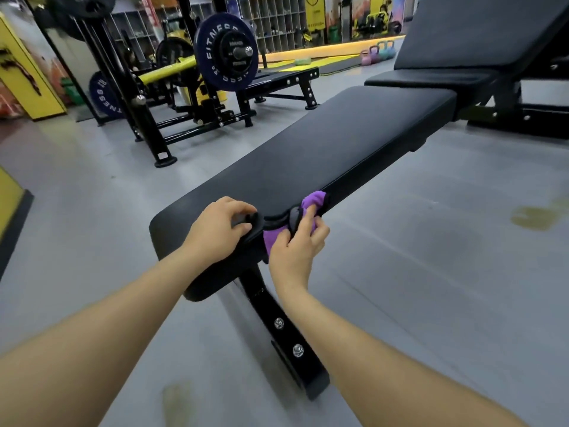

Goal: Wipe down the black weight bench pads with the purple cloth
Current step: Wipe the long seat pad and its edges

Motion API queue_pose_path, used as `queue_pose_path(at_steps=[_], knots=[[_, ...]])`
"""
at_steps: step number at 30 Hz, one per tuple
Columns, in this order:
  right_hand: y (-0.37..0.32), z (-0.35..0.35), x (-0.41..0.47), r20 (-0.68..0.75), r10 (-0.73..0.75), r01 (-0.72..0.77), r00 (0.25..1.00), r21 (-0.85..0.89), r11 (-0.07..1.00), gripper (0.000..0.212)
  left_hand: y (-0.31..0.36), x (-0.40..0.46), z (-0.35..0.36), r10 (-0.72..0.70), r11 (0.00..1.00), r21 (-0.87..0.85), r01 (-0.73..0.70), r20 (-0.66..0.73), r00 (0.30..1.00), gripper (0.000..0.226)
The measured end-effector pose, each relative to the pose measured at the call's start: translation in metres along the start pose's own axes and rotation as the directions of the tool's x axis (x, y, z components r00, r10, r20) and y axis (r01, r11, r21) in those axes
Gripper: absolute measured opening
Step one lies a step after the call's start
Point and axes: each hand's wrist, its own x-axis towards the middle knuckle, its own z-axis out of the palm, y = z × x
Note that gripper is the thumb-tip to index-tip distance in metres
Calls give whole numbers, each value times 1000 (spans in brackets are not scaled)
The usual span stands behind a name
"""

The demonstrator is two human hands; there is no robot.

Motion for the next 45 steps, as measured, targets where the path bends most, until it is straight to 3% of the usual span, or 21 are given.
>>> queue_pose_path(at_steps=[16,20,24,30,45], knots=[[-10,29,-83,250,-107,186,962,-318,930,64,-46,-58,-15,-98,988,-123,95,-20,995,27],[-9,28,-67,145,-148,187,978,-314,931,53,-43,-49,-14,-73,991,-110,71,-14,997,25],[-12,28,-50,4,-96,92,995,-329,940,38,-30,-31,-8,-37,995,-96,35,-25,999,24],[-14,3,7,-196,-147,57,970,-404,913,28,0,-2,-1,45,997,-61,-45,-13,999,26],[0,-92,196,-350,-85,-15,933,-273,962,23,99,82,40,197,980,27,-198,16,980,27]])
